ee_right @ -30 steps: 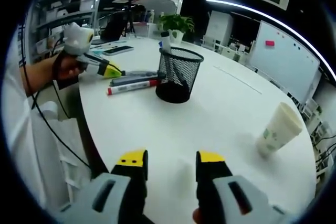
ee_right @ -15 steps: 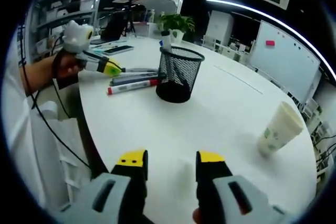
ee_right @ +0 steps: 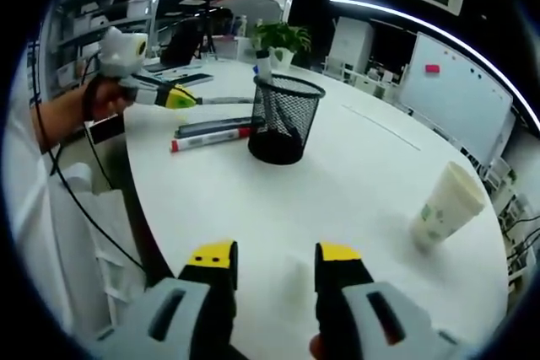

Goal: Place the scattered laser pointers and whiteboard markers into the pen holder and stack the scattered paper cups together

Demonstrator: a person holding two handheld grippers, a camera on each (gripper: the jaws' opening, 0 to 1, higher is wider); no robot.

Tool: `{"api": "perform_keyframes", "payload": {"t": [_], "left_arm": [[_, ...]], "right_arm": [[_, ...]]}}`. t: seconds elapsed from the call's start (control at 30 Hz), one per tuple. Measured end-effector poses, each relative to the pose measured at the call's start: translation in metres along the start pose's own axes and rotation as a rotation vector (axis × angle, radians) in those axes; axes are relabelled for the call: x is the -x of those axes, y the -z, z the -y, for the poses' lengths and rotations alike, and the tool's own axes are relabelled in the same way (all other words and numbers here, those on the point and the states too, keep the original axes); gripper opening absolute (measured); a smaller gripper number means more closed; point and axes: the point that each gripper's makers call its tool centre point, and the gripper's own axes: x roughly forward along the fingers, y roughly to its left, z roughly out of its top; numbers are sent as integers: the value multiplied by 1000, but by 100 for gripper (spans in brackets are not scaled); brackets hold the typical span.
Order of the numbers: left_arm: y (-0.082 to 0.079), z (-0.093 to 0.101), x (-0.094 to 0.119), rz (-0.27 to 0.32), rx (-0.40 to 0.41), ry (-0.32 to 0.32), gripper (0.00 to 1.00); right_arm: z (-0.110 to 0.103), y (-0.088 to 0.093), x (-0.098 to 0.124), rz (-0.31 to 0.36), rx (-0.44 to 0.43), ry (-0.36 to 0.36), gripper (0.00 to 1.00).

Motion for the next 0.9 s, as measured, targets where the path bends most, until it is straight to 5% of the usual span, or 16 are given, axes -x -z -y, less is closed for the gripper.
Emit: {"api": "perform_keyframes", "payload": {"t": [0.9], "left_arm": [[-58,21,2,125,-80,69,7]], "right_arm": [[6,5,4,-20,-1,20,37]]}}
